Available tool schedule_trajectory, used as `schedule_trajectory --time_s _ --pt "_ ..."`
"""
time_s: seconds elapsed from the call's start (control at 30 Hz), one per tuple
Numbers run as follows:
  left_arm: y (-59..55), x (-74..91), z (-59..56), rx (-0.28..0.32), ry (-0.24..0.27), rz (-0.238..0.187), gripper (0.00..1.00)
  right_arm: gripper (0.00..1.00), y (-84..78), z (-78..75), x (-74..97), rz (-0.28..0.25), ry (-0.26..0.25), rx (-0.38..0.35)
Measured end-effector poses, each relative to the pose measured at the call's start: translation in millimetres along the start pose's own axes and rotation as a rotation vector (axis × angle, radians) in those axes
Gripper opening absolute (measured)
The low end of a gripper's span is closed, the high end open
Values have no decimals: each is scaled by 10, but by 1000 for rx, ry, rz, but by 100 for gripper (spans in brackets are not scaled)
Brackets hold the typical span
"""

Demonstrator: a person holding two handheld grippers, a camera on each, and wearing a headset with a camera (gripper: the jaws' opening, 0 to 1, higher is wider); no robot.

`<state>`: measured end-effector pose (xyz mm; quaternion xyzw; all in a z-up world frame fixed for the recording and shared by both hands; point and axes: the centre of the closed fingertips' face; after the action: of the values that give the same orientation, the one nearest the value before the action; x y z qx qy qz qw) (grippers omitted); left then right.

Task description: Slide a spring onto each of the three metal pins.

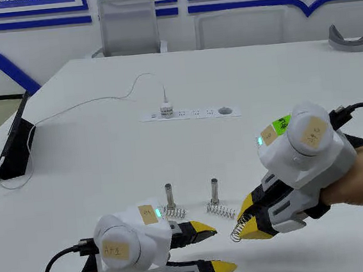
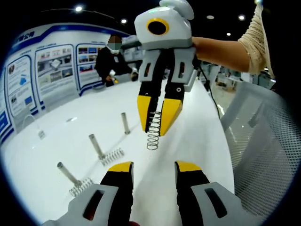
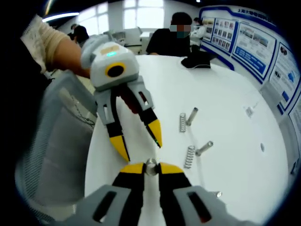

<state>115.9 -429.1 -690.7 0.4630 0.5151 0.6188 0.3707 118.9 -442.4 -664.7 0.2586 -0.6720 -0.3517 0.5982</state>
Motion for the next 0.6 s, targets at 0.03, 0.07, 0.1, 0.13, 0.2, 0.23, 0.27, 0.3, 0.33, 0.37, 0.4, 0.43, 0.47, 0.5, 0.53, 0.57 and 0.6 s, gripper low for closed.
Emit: schedule_trajectory --time_s 0.03,0.07,0.1,0.13,0.2,0.23,0.27,0.3,0.33,0.37,0.4,0.43,0.47,0.5,0.53,0.57,0.6 --pt "0 9 13 2 5 -2 37 12 -4 -6 8 1 -2 -2" --pt "1 21 33 6 14 -5 38 12 -13 -15 19 3 -5 -4" --pt "1 28 47 8 21 -6 39 12 -19 -23 27 4 -7 -5" --pt "3 39 66 14 31 -9 40 12 -28 -32 40 5 -10 -7" --pt "4 59 96 24 47 -16 42 12 -41 -47 60 9 -14 -10" --pt "1 68 106 26 52 -17 43 12 -46 -54 67 9 -15 -11" --pt "-1 75 113 27 56 -18 43 12 -51 -58 74 11 -16 -12" --pt "-9 88 127 28 63 -17 44 12 -61 -69 84 13 -19 -14" --pt "-14 98 135 29 67 -17 45 12 -71 -76 92 16 -20 -16" --pt "-16 116 150 32 75 -18 45 12 -86 -87 104 21 -24 -17" --pt "-17 128 159 34 80 -19 46 12 -93 -96 113 24 -28 -16" --pt "-19 141 169 35 84 -20 47 12 -102 -105 122 28 -32 -14" --pt "-22 161 185 37 92 -21 48 12 -112 -115 137 31 -35 -16" --pt "-24 173 196 38 98 -22 49 12 -115 -124 150 31 -37 -19" --pt "-28 193 213 41 106 -23 49 12 -117 -144 168 30 -42 -21" --pt "-30 206 228 44 112 -24 50 12 -119 -155 180 31 -46 -22" --pt "-32 218 241 46 118 -26 50 12 -120 -165 191 32 -48 -24"
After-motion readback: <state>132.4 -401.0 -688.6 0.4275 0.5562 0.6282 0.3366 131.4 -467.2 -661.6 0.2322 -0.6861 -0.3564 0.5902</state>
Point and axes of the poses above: the centre of the closed fingertips' face, and the gripper's own axes: x roughly backward along the fingers, z roughly to its left, y roughly out of its top, and after that the axes turned 14 degrees about -z, right-handed
